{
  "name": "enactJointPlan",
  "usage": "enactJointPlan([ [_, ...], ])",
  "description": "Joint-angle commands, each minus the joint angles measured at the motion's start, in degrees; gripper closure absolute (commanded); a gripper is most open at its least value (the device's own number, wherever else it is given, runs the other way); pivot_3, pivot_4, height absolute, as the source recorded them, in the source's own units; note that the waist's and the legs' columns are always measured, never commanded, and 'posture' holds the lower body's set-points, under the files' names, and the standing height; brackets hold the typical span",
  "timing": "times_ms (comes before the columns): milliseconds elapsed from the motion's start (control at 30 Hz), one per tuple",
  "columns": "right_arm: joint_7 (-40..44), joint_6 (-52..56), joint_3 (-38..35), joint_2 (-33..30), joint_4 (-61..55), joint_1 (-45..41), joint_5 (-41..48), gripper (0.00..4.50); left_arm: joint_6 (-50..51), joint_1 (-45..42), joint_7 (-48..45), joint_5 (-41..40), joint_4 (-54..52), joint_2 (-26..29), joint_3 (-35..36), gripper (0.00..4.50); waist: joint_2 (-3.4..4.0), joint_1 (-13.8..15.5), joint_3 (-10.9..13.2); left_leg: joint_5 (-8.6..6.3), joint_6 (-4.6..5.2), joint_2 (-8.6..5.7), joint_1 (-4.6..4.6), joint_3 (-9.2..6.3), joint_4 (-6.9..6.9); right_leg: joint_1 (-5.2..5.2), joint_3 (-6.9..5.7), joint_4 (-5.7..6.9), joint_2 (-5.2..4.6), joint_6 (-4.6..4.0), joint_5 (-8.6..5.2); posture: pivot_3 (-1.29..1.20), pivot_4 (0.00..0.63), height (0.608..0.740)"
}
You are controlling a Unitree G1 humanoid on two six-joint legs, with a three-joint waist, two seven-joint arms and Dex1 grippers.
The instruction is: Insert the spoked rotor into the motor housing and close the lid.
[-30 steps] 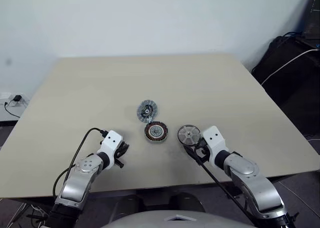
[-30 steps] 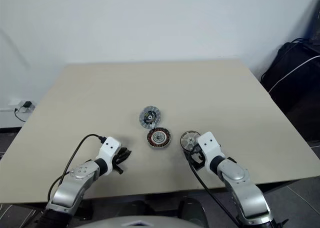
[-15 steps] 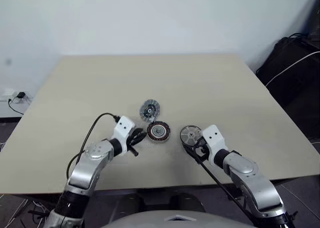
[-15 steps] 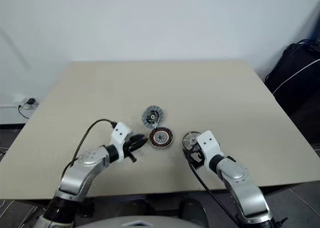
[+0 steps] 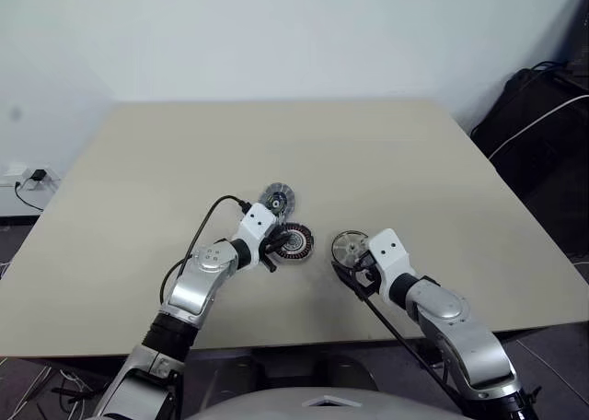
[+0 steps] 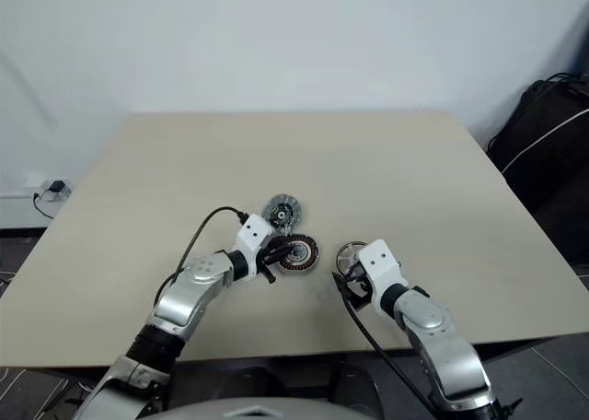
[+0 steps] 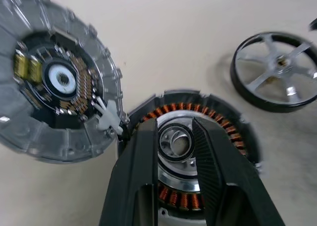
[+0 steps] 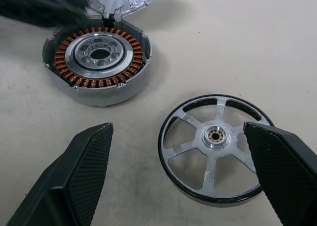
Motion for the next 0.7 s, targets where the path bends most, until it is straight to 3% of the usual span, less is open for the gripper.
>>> enactJointPlan([
  [33,-0.41,-1.29,-0.46,0.37,-2.15,-1.00,-0.22,0.00,-3.32,-2.58,-0.01,0.92,2.50,-1.55,-0.41,3.83,0.00,0.00,0.00,-0.02,0.03,0.00,-0.01,0.00,0.04,0.00,0.00,0.00,0.00,0.01,0.00,0.00,0.000,0.740],
  [700,-1.00,-1.70,0.38,1.27,-2.05,-1.01,-0.39,0.00,-5.90,-4.93,0.01,3.24,11.48,-6.12,-0.78,3.83,0.00,0.03,0.00,-0.26,0.42,0.00,-0.22,-0.01,0.64,0.00,0.00,-0.01,-0.11,0.30,0.18,0.00,0.000,0.740],
])
